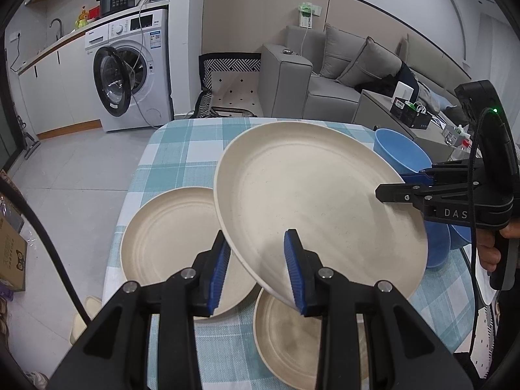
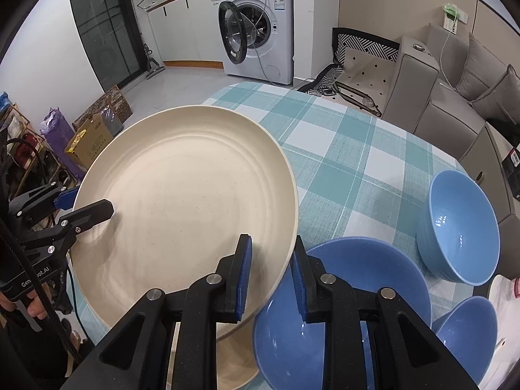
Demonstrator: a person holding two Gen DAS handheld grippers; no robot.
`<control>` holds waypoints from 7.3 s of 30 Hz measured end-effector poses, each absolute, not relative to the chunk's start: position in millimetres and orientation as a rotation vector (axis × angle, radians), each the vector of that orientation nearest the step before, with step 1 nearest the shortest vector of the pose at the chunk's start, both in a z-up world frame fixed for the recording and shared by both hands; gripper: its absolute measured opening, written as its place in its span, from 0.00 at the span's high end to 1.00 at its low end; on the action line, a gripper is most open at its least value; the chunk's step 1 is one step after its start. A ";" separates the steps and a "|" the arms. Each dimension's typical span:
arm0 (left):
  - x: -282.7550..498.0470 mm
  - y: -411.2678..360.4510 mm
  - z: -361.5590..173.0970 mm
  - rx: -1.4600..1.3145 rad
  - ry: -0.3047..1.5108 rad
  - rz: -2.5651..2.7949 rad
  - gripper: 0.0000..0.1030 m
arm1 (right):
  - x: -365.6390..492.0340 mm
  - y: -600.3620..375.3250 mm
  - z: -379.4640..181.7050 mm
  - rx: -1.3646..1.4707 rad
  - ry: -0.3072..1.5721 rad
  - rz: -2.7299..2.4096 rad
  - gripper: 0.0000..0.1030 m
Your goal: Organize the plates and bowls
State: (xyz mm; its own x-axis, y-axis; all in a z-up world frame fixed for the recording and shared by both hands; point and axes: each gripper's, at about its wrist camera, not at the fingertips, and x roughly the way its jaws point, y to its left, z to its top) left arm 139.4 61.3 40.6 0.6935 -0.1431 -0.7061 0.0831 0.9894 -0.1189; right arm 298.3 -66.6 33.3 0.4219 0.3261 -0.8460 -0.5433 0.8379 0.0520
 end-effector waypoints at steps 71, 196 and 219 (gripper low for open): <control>79.8 39.3 -35.1 0.043 0.887 -0.145 0.67 | 173.8 -83.0 -49.7 -0.224 0.963 0.482 0.76; 117.2 140.3 27.9 -0.197 0.696 0.112 0.00 | 225.3 -16.9 76.3 -0.108 0.689 0.631 0.01; 154.3 177.1 -39.7 -0.292 0.818 0.215 0.00 | 294.7 26.6 -8.4 -0.144 0.899 0.582 0.01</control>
